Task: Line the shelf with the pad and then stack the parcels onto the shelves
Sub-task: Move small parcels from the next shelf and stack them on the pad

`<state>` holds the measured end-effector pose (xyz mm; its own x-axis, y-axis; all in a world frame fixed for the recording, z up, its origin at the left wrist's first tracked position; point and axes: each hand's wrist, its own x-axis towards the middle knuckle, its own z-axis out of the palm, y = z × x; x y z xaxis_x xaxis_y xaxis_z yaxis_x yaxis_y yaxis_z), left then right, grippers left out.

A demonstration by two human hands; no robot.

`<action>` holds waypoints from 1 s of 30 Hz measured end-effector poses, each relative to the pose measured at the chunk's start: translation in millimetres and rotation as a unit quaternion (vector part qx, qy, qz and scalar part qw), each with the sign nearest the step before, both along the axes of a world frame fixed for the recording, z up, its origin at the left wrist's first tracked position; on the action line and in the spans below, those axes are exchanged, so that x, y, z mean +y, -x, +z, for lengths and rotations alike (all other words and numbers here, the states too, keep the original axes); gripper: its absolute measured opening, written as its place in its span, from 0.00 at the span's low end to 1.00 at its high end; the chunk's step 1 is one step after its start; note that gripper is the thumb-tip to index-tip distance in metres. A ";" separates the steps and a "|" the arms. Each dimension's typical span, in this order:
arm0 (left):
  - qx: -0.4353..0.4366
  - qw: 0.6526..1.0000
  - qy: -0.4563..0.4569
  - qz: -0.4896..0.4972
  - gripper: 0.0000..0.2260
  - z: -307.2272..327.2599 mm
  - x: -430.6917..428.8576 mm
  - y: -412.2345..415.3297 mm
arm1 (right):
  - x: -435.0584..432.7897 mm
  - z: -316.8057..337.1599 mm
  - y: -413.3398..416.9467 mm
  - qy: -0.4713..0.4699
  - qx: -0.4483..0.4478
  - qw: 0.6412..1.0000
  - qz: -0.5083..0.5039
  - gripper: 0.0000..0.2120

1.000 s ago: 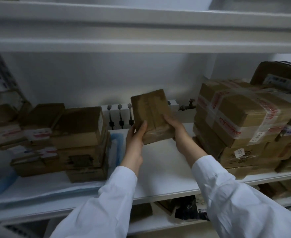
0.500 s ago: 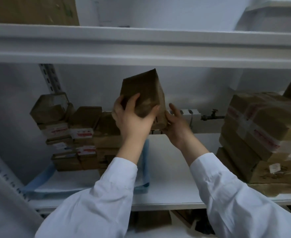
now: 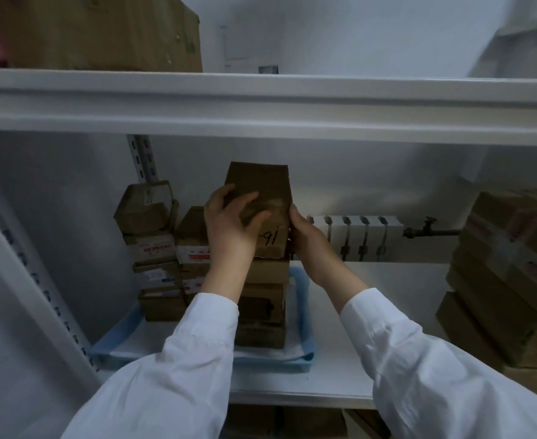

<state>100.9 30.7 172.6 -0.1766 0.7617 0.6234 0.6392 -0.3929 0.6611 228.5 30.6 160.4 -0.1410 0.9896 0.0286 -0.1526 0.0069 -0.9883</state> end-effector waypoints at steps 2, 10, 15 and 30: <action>-0.002 1.000 0.014 -0.001 0.16 0.3 1.8 3.5 | 0.6 -1.1 2.9 -0.012 -0.019 1.000 0.011 0.16; 0.037 0.998 0.047 0.003 0.19 1.8 6.8 5.4 | -0.6 2.7 8.5 -0.017 -0.064 0.998 -0.010 0.17; 0.025 0.998 0.052 0.012 0.29 -1.9 1.3 1.0 | -7.1 6.6 5.2 -0.005 -0.064 0.998 -0.018 0.18; -0.085 0.992 0.021 0.093 0.32 -7.4 -53.8 -55.5 | -44.9 14.6 -48.2 0.076 -0.102 0.984 -0.124 0.18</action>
<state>156.4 -23.2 165.2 -0.4158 0.7303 0.5420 0.5765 -0.2492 0.7781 276.7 -14.3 175.0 0.1173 0.9851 -0.1261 0.0359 -0.1311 -0.9907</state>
